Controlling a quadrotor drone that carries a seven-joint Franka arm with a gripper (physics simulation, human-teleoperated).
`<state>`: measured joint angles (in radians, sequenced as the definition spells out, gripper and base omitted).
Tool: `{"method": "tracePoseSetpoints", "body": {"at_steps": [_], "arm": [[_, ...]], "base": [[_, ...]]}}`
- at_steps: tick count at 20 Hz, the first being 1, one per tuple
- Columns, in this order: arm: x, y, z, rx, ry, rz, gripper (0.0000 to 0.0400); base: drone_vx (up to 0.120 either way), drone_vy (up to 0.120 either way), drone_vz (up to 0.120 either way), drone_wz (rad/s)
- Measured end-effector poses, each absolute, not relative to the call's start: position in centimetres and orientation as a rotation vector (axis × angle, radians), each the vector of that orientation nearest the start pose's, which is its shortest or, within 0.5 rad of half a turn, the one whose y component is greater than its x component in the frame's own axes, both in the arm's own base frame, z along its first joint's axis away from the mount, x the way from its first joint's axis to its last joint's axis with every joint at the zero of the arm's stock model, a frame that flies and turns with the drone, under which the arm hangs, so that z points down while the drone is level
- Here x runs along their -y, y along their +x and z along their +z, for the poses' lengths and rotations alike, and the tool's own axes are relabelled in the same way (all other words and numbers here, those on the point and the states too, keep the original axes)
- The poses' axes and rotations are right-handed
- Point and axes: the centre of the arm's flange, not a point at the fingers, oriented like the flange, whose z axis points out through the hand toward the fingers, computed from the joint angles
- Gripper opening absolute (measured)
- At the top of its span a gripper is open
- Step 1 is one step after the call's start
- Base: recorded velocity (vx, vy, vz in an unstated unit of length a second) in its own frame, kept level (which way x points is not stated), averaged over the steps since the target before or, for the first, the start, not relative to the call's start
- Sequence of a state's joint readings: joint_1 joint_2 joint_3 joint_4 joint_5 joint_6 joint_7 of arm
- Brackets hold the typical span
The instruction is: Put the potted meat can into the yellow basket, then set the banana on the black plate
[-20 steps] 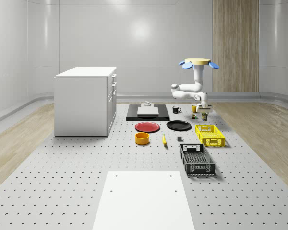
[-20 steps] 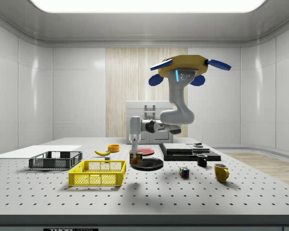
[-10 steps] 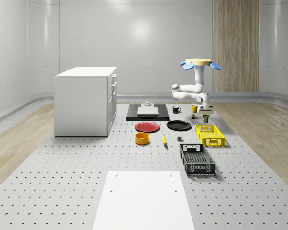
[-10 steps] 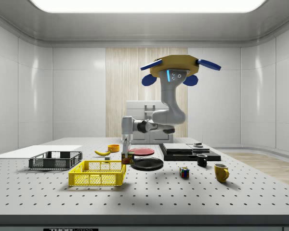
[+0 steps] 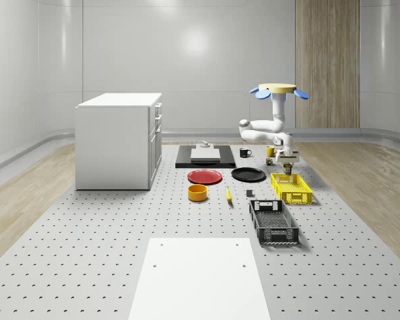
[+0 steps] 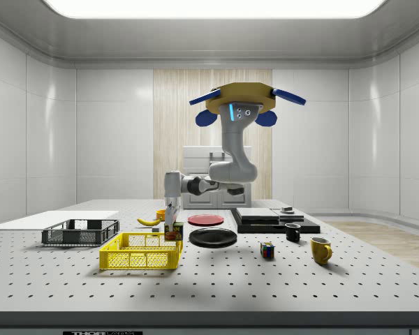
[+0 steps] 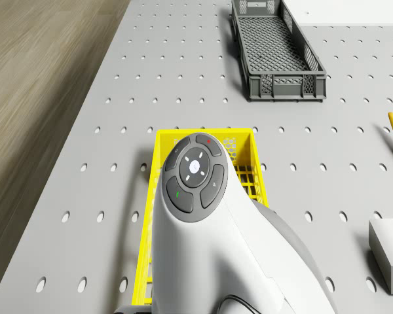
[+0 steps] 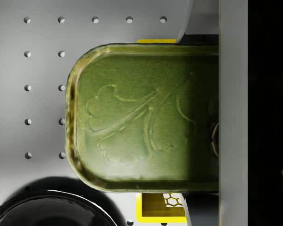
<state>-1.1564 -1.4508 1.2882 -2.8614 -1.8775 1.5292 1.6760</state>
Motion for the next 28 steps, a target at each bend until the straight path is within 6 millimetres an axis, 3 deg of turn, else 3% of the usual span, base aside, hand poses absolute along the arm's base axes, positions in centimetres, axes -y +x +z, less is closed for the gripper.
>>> {"method": "tracePoseSetpoints", "body": {"at_steps": [8,13,17,28], "arm": [[0.0,30.7,51.1,-0.002,-0.004,0.789,0.0287],[0.0,30.7,51.1,-0.002,-0.004,0.789,0.0287],[0.0,30.7,51.1,-0.002,-0.004,0.789,0.0287],[0.0,30.7,54.5,-0.001,-0.004,0.789,0.0286]], "base": [[0.120,0.000,0.000,0.000],[0.120,0.000,-0.120,0.000],[0.120,0.000,0.000,0.000],[0.004,0.000,0.000,0.000]]}}
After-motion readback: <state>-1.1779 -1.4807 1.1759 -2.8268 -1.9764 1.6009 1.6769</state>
